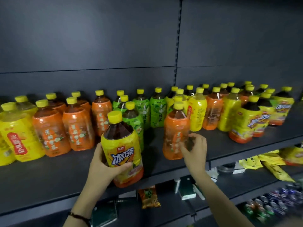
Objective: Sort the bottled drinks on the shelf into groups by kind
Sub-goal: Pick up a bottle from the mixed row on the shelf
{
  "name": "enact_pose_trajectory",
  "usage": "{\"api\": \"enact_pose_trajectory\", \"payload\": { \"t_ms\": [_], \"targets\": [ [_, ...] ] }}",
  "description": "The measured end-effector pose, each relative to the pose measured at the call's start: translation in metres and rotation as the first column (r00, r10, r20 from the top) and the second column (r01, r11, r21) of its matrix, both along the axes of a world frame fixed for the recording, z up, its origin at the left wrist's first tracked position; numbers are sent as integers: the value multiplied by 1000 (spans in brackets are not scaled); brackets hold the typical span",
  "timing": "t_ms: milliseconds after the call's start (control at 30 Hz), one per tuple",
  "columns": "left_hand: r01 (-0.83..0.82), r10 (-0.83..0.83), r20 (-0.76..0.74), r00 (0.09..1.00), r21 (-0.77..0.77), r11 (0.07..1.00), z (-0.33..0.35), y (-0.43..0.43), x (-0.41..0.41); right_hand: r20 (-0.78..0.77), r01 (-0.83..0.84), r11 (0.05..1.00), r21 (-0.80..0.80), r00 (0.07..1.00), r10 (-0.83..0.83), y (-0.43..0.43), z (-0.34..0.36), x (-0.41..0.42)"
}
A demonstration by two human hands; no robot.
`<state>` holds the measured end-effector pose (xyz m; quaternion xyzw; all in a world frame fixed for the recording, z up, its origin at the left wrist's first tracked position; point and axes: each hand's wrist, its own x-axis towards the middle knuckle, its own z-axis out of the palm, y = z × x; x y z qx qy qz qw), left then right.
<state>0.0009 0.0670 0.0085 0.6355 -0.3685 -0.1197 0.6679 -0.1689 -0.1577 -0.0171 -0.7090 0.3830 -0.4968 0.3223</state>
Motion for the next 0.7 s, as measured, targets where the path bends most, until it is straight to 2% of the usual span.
{"api": "enact_pose_trajectory", "payload": {
  "t_ms": [67,167,367,433,700],
  "targets": [
    [11,-12,-6,1000,-29,1000,7,-27,-30,-12,-116,992,54,993,117,-21,4,-8],
    [17,-18,-16,1000,-57,998,12,-64,-68,-16,-349,920,179,934,358,-40,6,-15],
    [-16,15,-39,999,-22,1000,10,-113,-123,33,-544,820,179,836,548,-66,7,-32],
    [-30,29,-56,998,-16,999,6,-125,-133,37,-545,818,184,836,548,-80,11,-47],
    [-23,24,-63,998,20,1000,-11,-188,-160,66,-376,910,175,927,370,-158,-4,-124]
  ]
}}
